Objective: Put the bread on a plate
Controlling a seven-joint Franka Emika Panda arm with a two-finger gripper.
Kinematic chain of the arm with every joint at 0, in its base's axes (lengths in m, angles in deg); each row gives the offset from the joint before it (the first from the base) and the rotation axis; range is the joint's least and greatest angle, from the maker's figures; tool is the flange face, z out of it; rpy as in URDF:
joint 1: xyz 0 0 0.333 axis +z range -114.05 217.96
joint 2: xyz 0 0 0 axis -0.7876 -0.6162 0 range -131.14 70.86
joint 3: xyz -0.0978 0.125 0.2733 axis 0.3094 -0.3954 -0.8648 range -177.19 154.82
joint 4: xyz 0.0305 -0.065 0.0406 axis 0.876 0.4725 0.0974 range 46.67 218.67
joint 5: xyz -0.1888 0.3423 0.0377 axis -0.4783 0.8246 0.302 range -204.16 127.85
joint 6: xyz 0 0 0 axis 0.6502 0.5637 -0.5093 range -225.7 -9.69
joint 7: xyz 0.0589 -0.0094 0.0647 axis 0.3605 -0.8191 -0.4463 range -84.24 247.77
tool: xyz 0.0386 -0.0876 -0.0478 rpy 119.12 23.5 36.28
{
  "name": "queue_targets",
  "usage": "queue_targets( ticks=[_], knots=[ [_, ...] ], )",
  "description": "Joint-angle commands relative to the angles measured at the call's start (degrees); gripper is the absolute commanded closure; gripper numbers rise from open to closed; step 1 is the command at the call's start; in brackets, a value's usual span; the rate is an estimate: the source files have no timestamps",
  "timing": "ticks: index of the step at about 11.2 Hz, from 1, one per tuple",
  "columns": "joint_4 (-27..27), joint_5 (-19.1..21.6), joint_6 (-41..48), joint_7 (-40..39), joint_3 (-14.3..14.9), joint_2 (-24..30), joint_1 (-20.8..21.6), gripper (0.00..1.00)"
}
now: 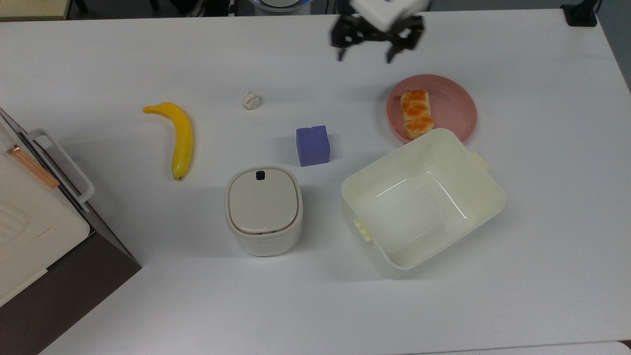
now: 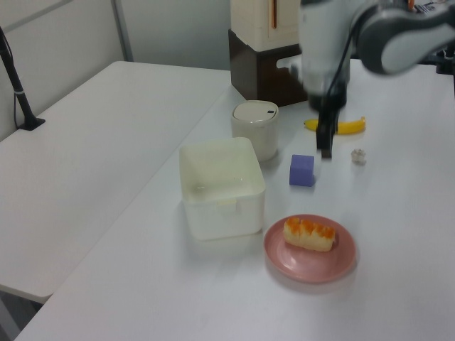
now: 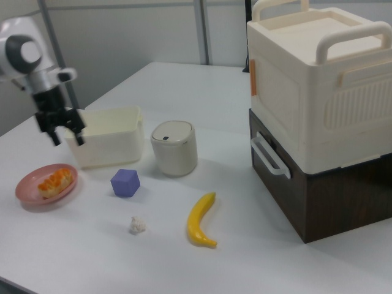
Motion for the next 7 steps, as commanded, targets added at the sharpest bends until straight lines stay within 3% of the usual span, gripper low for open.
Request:
queue_targets(
  ticks=[1, 2, 4, 6, 7],
  knots=[
    [-2.3, 3.8, 3.1, -12.7, 4.0, 4.1, -10.5, 0.0],
    [-4.3, 4.4, 4.8, -15.7, 8.7, 4.0, -10.4, 0.0],
    [-5.6, 7.2, 4.8, -23.1, 14.7, 4.0, -10.4, 0.0],
    [-6.9, 10.1, 5.0, -24.0, 17.9, 4.1, -9.8, 0.0],
    [-7.0, 10.7, 5.0, -23.8, 18.0, 4.1, -9.8, 0.0]
  ],
)
